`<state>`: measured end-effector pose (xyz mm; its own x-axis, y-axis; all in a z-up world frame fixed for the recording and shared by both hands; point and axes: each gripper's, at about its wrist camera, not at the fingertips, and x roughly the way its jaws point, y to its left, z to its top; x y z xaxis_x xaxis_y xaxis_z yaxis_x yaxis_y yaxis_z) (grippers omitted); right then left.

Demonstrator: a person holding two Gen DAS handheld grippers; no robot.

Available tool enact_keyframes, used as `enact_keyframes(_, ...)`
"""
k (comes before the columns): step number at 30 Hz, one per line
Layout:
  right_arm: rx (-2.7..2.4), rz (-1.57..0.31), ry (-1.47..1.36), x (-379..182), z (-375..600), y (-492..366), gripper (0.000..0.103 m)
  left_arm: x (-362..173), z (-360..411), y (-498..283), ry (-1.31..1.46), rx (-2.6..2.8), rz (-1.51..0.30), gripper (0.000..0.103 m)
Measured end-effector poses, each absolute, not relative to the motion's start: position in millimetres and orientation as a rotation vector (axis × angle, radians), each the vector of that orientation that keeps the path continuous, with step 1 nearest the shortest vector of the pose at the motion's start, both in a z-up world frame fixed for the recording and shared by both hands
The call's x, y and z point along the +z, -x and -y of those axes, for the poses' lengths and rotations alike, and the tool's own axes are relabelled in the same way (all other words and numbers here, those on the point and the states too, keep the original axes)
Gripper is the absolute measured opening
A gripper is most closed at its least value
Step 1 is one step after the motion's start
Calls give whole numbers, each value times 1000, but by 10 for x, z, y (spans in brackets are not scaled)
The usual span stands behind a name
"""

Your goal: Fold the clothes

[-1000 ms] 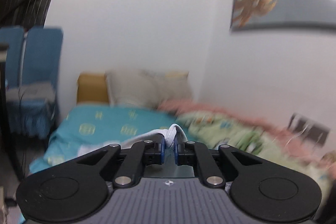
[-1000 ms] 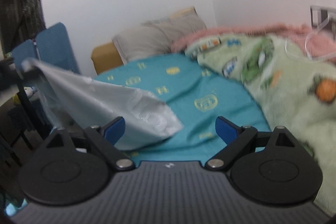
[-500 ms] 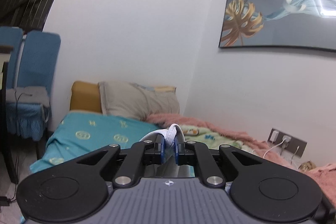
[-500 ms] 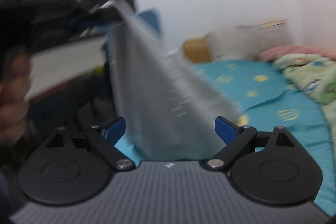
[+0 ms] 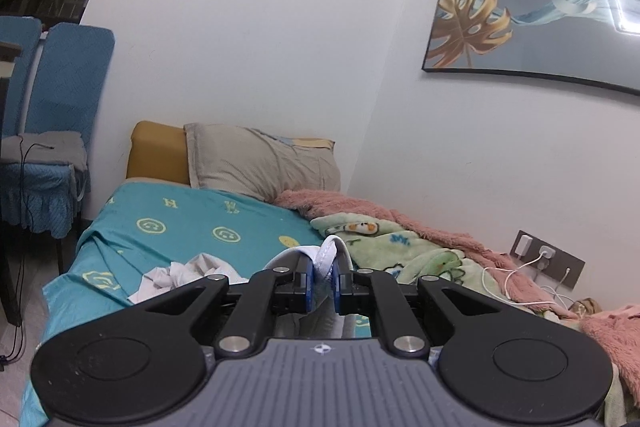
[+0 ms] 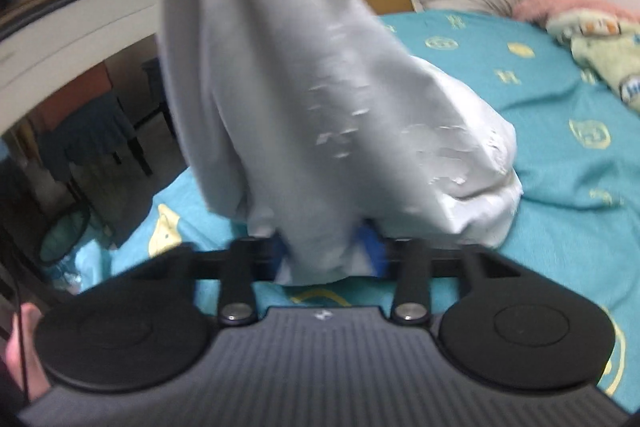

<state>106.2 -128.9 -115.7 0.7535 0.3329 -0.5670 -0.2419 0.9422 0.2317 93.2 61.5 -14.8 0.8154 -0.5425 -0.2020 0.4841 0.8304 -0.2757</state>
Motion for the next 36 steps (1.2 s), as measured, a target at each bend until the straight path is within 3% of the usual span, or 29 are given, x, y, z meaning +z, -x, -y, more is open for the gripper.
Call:
enact_keyframes(6,311,-581,-195,-912,1437,-886,7,-183,-638,-909,198,-506,-275,10)
enact_keyframes(15,78,-397,-215,-339,2114,-323,5,-269,-559,-794,240,-556,-315,10)
enact_keyframes(23,212,-502,-380,-661,1986,-470,9,-327,-425,-791,203,-541,-305,10)
enact_keyframes(25,267,-525,-374,-727,1860,-524,15,-322,-448,-809,211,-525,-305,10)
enact_keyframes(26,292,-531,-369,-752,1799,-540,42,-327,-461,-822,217,-515,-310,11)
enact_keyframes(27,317,-537,-364,-777,1737,-557,76,-331,-473,-840,224,-505,-321,11)
enact_keyframes(28,342,-543,-359,-802,1676,-573,88,-334,-486,-857,232,-495,-332,11)
enact_keyframes(36,394,-647,-300,-1159,1368,-900,86,-262,-657,-920,310,-486,-344,11)
